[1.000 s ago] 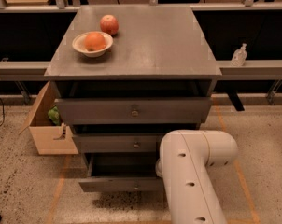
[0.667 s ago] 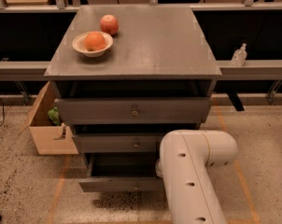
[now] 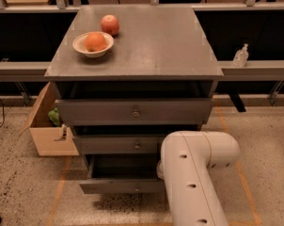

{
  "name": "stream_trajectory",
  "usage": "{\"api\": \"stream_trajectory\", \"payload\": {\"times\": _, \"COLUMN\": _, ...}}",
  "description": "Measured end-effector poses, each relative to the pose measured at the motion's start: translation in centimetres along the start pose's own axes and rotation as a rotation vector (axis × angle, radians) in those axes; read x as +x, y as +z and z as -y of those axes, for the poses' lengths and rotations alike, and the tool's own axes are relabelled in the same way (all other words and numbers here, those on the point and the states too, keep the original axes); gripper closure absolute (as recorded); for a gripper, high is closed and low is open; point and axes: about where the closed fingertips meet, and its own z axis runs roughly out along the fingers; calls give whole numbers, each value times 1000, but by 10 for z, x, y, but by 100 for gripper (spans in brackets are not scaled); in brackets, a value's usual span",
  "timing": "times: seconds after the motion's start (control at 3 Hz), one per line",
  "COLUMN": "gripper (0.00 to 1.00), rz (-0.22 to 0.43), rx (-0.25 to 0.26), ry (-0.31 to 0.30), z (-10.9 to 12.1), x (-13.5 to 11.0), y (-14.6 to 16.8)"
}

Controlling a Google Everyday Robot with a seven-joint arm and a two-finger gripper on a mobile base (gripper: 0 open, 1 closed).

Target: Open bottom drawer

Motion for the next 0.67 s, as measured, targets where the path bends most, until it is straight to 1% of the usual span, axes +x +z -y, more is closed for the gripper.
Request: {"api": "stream_trajectory", "payload": {"times": 0.67, "gripper": 100, "rz": 0, "rx": 0, "ry": 0, "z": 0, "x": 0, "y": 0}}
